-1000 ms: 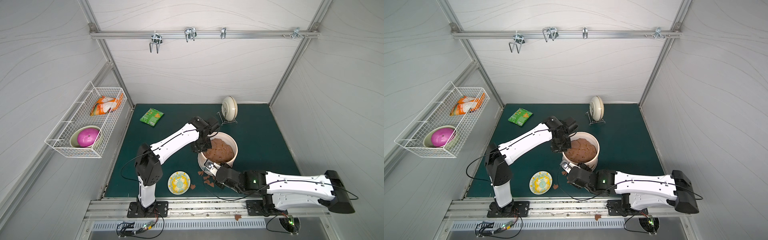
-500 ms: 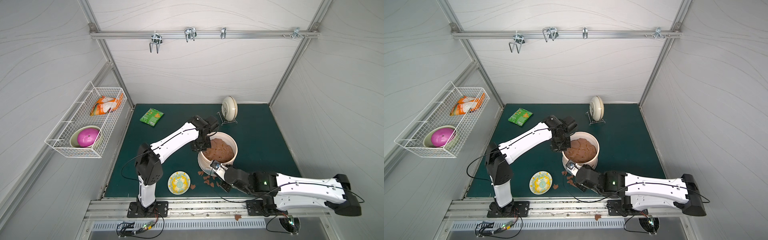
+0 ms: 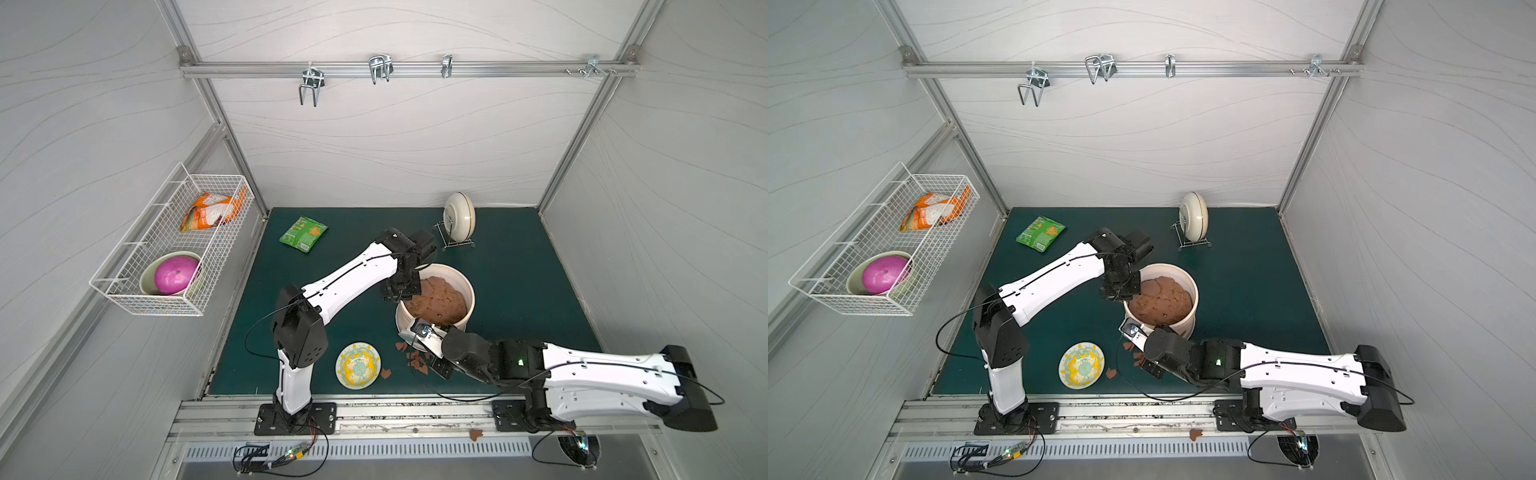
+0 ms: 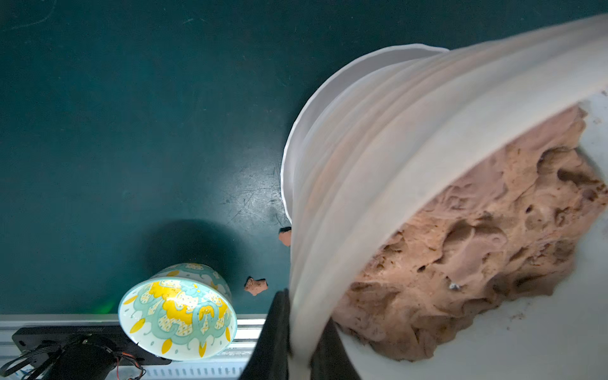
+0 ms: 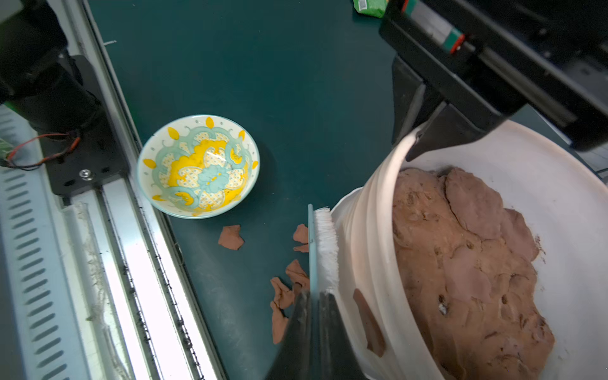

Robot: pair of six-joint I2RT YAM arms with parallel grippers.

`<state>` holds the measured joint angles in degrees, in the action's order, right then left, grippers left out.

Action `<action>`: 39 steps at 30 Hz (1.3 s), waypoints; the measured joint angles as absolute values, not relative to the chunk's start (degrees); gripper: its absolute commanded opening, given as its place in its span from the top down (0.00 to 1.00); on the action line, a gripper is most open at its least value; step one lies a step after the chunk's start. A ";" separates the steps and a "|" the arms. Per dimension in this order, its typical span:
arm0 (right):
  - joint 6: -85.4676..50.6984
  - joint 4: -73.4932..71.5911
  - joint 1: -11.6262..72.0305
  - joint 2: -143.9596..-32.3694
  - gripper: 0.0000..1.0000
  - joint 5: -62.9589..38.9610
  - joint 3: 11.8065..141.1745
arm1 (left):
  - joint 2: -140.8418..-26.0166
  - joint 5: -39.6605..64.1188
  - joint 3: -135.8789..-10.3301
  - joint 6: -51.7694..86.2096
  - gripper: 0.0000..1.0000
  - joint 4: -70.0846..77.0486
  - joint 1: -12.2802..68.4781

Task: Scrub the dried mud off the ceramic pot
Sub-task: Rotate the pot at the center of the board.

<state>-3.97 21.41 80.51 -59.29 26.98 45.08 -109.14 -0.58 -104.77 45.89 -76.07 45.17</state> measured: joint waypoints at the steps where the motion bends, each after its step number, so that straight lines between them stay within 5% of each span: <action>1: -3.70 21.34 80.12 -59.24 1.00 27.07 45.08 | -109.25 -0.62 -104.90 45.45 0.89 -76.07 45.12; 23: -5.30 30.13 76.18 -52.84 1.00 23.14 46.48 | -110.78 -1.78 -106.91 38.98 0.88 -75.57 44.49; 31: -5.41 29.91 75.40 -47.42 1.00 13.54 46.06 | -111.04 -2.07 -107.24 36.29 0.89 -75.29 44.29; 39: -2.74 25.32 72.99 -54.39 1.00 11.44 47.97 | -111.59 -2.39 -107.90 33.74 0.89 -75.16 44.23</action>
<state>-2.74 25.32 72.99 -54.39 11.44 47.97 -111.59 -2.39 -107.90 33.74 -75.16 44.23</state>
